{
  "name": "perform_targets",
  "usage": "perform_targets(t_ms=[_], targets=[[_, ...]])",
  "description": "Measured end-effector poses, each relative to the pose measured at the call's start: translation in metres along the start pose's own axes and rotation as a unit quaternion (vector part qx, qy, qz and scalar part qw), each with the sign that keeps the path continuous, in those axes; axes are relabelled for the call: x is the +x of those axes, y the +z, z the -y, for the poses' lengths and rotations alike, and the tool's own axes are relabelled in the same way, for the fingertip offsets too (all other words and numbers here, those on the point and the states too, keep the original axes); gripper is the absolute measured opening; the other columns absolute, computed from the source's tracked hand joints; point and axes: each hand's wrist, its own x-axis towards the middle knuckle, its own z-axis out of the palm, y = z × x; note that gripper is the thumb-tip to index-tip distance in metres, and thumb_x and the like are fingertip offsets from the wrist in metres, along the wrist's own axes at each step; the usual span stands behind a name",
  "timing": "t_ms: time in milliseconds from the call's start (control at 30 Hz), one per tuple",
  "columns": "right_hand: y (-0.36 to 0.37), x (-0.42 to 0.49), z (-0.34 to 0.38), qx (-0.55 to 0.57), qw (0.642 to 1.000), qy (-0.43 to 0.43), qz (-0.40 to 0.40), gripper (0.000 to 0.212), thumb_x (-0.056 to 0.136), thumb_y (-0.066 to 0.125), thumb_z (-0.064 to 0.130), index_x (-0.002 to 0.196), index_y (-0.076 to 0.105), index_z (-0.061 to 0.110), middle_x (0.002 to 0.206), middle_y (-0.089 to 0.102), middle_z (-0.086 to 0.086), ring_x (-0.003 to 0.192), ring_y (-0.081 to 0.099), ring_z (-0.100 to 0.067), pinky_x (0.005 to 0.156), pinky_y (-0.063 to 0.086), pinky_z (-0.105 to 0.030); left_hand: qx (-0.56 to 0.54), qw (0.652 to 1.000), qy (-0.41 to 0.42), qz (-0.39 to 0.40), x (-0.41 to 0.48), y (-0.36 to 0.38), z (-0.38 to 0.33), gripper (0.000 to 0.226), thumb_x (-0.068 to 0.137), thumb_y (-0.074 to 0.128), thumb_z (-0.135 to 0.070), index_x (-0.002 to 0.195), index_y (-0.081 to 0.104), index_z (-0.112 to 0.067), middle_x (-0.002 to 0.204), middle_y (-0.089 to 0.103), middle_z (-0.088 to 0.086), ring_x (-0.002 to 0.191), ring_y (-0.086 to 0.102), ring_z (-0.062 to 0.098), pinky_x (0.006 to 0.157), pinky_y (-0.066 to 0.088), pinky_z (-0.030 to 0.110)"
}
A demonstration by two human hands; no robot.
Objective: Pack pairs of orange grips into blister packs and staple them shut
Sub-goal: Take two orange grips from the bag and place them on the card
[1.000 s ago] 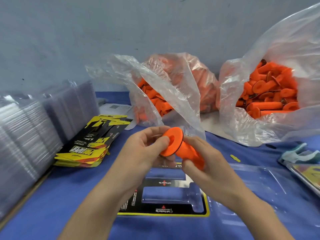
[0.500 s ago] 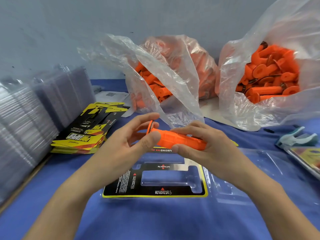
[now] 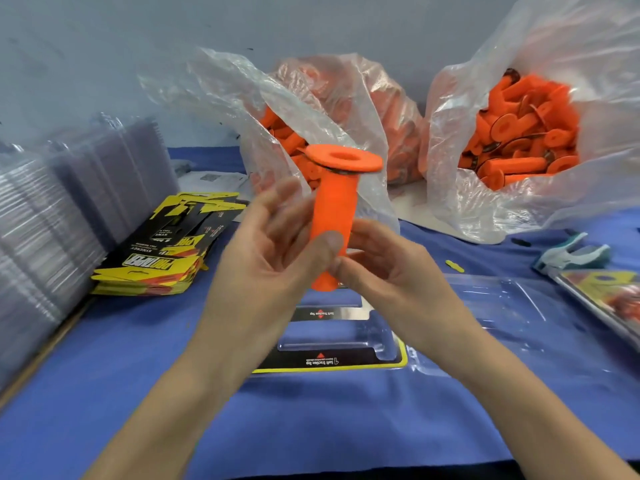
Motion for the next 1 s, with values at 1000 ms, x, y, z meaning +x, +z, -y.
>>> perform_targets(t_ms=[1000], targets=[[-0.062, -0.022, -0.053, -0.383, 0.917, 0.069, 0.087, 0.029, 0.096, 0.059, 0.026, 0.121, 0.062, 0.041, 0.114, 0.055, 0.028, 0.115, 0.047, -0.004, 0.098, 0.036, -0.023, 0.519, 0.812, 0.017, 0.266, -0.012, -0.026, 0.057, 0.049, 0.083, 0.042, -0.070, 0.123, 0.055, -0.043, 0.112, 0.045, -0.029, 0.109, 0.039, -0.006, 0.091, 0.031, 0.011]])
